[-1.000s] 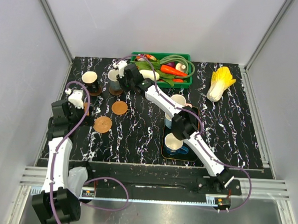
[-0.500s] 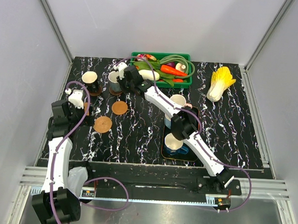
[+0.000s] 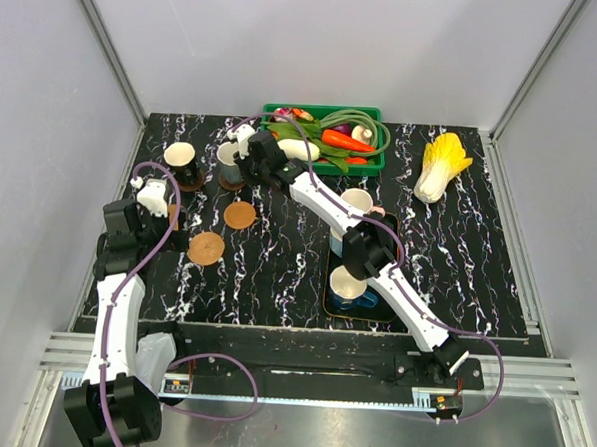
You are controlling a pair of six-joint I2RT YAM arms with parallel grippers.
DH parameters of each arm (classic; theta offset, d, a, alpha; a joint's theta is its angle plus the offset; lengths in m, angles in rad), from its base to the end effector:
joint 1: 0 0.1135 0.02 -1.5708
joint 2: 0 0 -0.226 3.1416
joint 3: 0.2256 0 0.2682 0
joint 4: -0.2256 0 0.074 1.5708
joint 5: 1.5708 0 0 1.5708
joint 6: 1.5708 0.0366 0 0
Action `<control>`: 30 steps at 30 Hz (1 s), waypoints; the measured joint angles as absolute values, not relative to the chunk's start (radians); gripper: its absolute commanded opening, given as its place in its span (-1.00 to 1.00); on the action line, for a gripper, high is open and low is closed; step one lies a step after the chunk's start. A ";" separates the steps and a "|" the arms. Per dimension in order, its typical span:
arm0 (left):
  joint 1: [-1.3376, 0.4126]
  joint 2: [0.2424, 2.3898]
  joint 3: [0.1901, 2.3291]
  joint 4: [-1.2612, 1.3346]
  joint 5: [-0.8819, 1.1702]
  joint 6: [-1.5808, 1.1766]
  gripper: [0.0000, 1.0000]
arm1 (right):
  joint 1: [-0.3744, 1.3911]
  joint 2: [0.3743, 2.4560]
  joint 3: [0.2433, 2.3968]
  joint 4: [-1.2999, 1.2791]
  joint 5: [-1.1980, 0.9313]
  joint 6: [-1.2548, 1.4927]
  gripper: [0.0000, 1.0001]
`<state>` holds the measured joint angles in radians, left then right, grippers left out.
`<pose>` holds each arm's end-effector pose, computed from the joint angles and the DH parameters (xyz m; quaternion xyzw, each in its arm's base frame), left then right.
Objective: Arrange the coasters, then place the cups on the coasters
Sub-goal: Place the cup on the coaster.
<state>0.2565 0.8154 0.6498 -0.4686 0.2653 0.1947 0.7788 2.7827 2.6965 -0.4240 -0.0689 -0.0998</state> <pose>0.2160 0.0467 0.2293 0.0323 0.8859 -0.0150 0.4625 0.4208 0.4188 0.1762 -0.3824 0.7729 0.1963 0.4667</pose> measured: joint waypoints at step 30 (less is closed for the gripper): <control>0.257 0.815 0.650 -0.468 0.265 0.195 0.98 | 0.790 2.771 2.675 -0.356 -0.061 -0.107 -0.24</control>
<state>0.2565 0.8154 0.6498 -0.4683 0.2653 0.1947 0.7902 2.7708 2.6755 -0.3561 -0.0608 -0.1070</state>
